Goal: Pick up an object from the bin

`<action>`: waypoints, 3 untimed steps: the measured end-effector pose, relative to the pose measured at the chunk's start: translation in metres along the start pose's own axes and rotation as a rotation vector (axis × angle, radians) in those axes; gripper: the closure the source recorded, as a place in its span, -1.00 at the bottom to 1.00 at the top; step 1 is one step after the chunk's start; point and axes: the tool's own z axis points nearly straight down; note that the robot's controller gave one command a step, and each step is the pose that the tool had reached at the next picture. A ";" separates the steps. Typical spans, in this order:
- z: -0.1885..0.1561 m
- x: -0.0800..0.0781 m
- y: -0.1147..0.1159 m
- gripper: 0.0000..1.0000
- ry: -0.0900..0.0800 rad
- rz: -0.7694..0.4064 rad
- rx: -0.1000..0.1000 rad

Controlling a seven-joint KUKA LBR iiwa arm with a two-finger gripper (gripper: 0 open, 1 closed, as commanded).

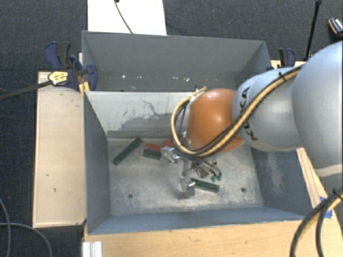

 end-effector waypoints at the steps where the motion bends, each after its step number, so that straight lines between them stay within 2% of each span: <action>1: -0.047 -0.035 -0.062 -1.00 -0.010 -0.098 0.002; 2: 0.000 0.020 -0.053 -1.00 -0.001 -0.331 -0.004; 3: -0.003 0.018 -0.053 1.00 -0.005 -0.325 -0.002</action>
Offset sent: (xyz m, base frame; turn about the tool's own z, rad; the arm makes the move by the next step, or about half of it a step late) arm 0.0506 -0.0414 0.0434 -0.1043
